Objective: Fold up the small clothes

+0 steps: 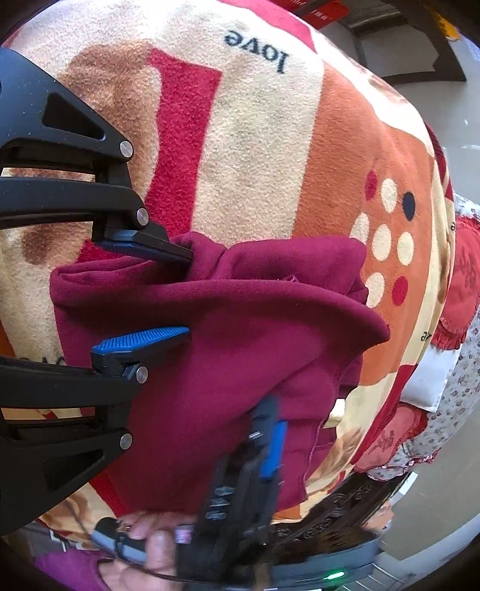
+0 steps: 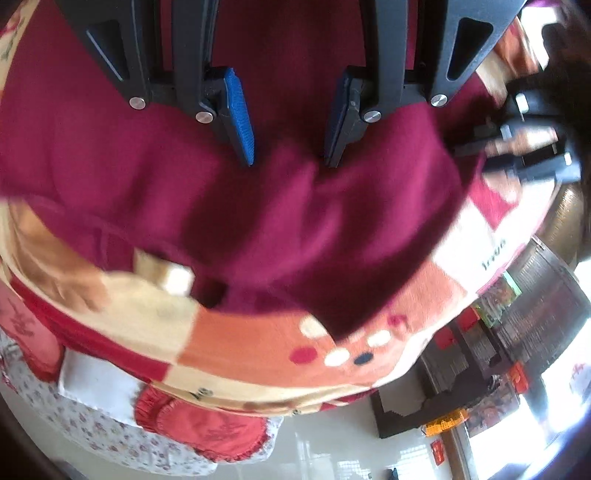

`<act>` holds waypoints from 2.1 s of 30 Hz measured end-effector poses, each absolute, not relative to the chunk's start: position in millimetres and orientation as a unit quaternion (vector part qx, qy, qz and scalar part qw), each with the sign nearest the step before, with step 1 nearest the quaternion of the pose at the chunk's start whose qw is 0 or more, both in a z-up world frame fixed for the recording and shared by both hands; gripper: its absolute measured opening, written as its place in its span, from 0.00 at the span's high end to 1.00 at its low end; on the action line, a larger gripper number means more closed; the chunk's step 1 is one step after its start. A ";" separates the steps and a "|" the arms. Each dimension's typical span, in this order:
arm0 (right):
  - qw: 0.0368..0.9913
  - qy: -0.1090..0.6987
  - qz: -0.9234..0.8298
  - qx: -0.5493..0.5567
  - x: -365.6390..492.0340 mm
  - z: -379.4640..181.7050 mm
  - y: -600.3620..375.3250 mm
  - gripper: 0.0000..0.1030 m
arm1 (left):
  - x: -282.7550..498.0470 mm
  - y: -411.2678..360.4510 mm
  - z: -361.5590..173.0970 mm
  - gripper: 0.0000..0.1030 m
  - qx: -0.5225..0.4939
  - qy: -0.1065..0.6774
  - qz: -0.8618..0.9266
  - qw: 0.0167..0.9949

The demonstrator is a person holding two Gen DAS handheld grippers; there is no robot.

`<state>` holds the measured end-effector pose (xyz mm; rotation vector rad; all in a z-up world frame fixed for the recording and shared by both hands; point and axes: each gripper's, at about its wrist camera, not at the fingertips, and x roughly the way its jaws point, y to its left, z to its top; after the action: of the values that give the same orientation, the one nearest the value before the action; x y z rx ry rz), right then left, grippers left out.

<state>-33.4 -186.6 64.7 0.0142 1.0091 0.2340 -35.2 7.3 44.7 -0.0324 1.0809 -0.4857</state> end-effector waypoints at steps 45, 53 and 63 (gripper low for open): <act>0.845 0.484 0.186 0.134 37.4 71.2 -156.5 0.55 | -19.2 51.0 68.4 0.36 -0.124 0.477 -0.231 0.839; 0.850 0.499 0.147 0.080 51.2 58.2 -140.4 0.55 | 7.0 27.4 47.9 0.35 -0.119 0.509 -0.226 0.822; 0.816 0.511 0.183 0.199 50.8 67.0 -177.6 0.40 | 8.2 30.5 45.5 0.49 -0.217 0.469 -0.268 0.813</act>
<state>50.8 -177.6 67.0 0.4240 1.0895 0.3899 8.2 30.5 45.5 -0.4641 1.0017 -0.5731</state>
